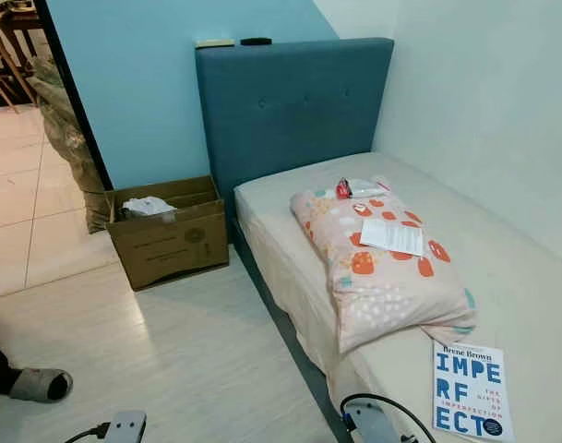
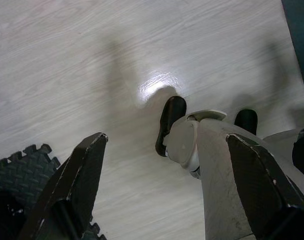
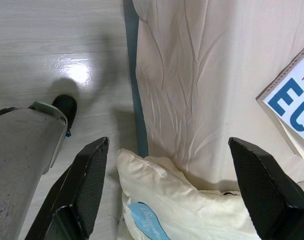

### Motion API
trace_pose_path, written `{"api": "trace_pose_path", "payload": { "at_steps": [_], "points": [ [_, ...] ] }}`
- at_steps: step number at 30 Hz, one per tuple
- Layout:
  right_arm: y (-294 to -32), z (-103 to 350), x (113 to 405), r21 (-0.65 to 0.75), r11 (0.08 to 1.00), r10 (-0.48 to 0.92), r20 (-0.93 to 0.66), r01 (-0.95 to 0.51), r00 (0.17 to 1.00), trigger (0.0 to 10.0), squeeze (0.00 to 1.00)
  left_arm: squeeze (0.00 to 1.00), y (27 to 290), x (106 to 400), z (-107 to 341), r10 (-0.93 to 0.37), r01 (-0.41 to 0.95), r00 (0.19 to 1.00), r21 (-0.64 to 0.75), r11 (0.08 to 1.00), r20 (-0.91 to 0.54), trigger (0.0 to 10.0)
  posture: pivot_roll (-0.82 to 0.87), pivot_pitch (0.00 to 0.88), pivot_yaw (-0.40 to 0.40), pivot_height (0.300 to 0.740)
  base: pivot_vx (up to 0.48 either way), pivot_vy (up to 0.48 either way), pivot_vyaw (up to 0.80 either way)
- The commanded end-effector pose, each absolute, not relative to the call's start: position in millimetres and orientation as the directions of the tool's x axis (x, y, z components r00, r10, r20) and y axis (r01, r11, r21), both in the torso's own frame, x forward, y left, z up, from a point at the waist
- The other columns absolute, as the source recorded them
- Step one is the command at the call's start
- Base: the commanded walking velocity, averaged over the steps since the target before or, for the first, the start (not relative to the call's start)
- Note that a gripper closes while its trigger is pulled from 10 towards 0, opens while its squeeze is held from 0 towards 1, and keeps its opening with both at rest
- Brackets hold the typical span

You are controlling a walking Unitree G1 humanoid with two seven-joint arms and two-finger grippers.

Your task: Clean up the room

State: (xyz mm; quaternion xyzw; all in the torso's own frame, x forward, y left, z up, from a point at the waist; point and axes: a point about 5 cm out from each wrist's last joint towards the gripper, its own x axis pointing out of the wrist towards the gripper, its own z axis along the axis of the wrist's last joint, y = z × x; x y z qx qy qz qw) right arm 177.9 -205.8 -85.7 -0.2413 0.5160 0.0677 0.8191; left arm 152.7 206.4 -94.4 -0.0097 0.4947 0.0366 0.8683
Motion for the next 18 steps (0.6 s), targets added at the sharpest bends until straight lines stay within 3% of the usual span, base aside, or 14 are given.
{"api": "trace_pose_path", "payload": {
  "at_steps": [1, 18],
  "points": [
    [-206.5, -85.7, 177.7, -0.327, 0.876, -0.14, -0.877, -0.356, 0.46, 10.0, 0.0, 0.0, 210.4, 151.7, -94.2, 0.061, -0.072, 0.501, 0.029, 0.997, -0.863, 10.0, 0.07, 0.0, -0.082, 0.726, 0.0, 0.0, 0.0],
    [-207.0, -86.9, 174.8, -0.323, 0.883, -0.145, -0.878, -0.341, 0.456, 10.0, 0.0, 0.0, 210.0, 147.6, -95.8, 0.062, -0.076, 0.494, 0.028, 0.997, -0.867, 10.0, 0.06, 0.0, -0.082, 0.726, 0.0, 0.0, 0.0]
  ]
}}
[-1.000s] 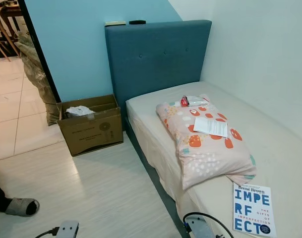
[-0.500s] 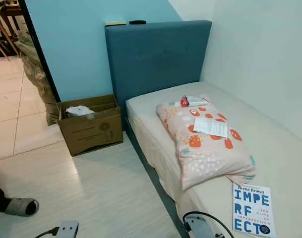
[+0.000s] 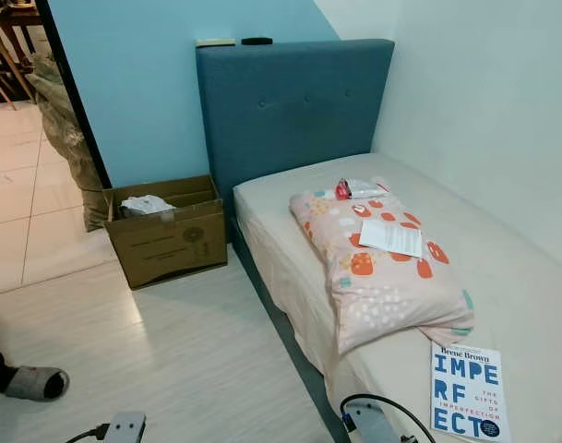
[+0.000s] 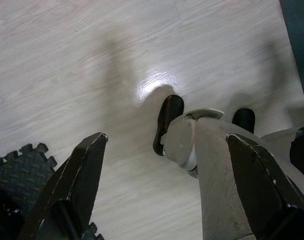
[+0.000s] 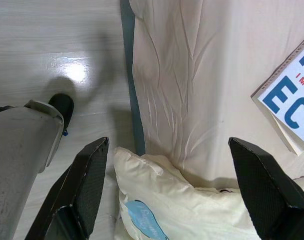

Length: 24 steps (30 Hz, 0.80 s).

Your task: Clean up the room

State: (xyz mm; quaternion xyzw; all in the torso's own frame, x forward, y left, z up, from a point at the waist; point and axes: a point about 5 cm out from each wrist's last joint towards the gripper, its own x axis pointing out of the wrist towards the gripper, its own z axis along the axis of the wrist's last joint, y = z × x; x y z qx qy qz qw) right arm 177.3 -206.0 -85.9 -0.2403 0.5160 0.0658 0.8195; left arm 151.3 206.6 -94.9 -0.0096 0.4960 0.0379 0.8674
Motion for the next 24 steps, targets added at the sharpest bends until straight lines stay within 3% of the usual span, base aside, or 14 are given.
{"api": "trace_pose_path", "payload": {
  "at_steps": [1, 24],
  "points": [
    [-207.1, -87.0, 174.5, -0.323, 0.882, -0.145, -0.878, -0.342, 0.456, 10.0, 0.0, 0.0, 210.0, 147.1, -96.0, 0.061, -0.073, 0.493, 0.028, 0.997, -0.868, 10.0, 0.06, 0.0, -0.081, 0.726, 0.0, 0.0, 0.0],
    [-207.7, -85.5, 177.7, -0.324, 0.886, -0.148, -0.875, -0.332, 0.461, 10.0, 0.0, 0.0, 209.1, 149.1, -95.4, 0.062, -0.08, 0.496, 0.025, 0.996, -0.866, 10.0, 0.06, 0.0, -0.079, 0.726, 0.0, 0.0, 0.0]
  ]
}}
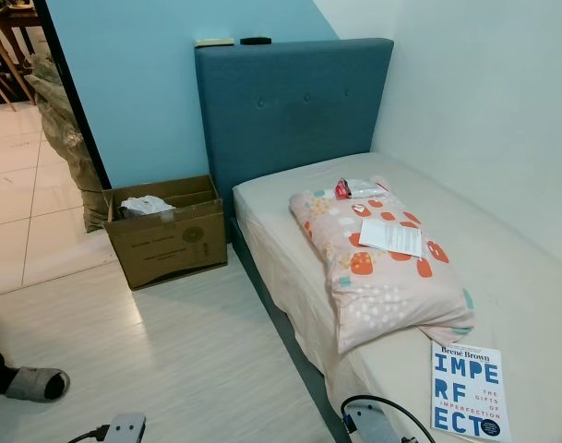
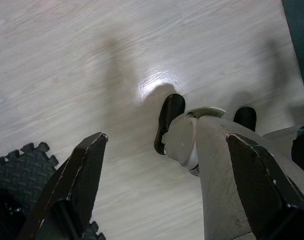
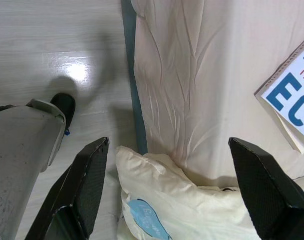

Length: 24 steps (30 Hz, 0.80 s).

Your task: Clean up the room

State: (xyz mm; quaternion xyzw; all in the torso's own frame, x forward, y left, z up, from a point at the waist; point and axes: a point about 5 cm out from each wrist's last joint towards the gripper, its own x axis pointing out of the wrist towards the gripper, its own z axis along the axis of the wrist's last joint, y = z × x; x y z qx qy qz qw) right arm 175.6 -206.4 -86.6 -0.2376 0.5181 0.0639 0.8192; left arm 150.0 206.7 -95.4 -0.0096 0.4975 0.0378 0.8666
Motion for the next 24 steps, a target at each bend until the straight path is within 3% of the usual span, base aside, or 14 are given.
{"api": "trace_pose_path", "payload": {
  "at_steps": [1, 24],
  "points": [
    [-207.7, -85.5, 177.7, -0.324, 0.886, -0.148, -0.875, -0.332, 0.461, 10.0, 0.0, 0.0, 209.1, 149.1, -95.4, 0.062, -0.08, 0.496, 0.025, 0.996, -0.866, 10.0, 0.06, 0.0, -0.079, 0.726, 0.0, 0.0, 0.0],
    [-206.9, -83.3, 182.6, -0.324, 0.887, -0.142, -0.87, -0.331, 0.472, 10.0, 0.0, 0.0, 209.5, 152.3, -94.1, 0.063, -0.08, 0.504, 0.026, 0.996, -0.861, 10.0, 0.06, 0.0, -0.083, 0.726, 0.0, 0.0, 0.0]
  ]
}}
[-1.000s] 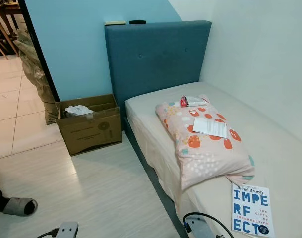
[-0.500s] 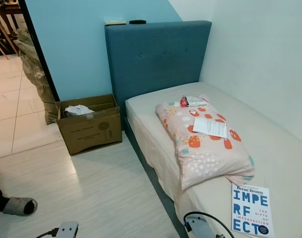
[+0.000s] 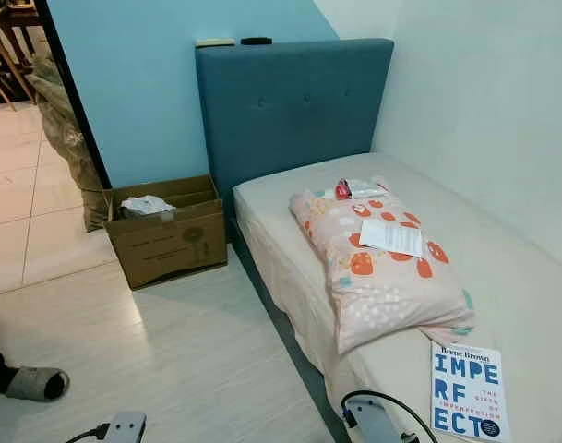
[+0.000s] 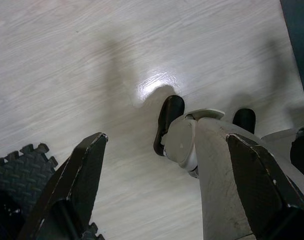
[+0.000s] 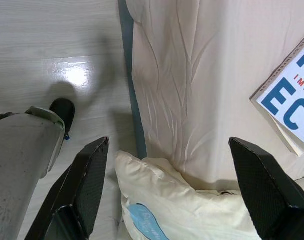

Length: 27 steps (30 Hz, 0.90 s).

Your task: Clean up the room

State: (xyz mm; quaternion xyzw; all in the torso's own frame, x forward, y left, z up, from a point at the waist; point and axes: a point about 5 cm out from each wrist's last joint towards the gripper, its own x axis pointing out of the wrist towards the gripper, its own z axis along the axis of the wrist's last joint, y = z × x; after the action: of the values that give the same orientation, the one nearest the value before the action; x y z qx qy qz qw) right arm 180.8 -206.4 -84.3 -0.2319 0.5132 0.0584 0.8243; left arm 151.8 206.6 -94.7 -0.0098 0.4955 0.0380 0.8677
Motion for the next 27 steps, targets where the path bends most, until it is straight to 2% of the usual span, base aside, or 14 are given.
{"api": "trace_pose_path", "payload": {
  "at_steps": [1, 27],
  "points": [
    [-206.9, -83.3, 182.6, -0.324, 0.887, -0.142, -0.87, -0.331, 0.472, 10.0, 0.0, 0.0, 209.5, 152.3, -94.1, 0.063, -0.08, 0.504, 0.026, 0.996, -0.861, 10.0, 0.06, 0.0, -0.083, 0.726, 0.0, 0.0, 0.0],
    [-207.0, -83.9, 181.4, -0.321, 0.886, -0.139, -0.872, -0.335, 0.469, 10.0, 0.0, 0.0, 209.5, 151.9, -94.3, 0.065, -0.086, 0.505, 0.024, 0.996, -0.861, 10.0, 0.06, 0.0, -0.084, 0.726, 0.0, 0.0, 0.0]
  ]
}}
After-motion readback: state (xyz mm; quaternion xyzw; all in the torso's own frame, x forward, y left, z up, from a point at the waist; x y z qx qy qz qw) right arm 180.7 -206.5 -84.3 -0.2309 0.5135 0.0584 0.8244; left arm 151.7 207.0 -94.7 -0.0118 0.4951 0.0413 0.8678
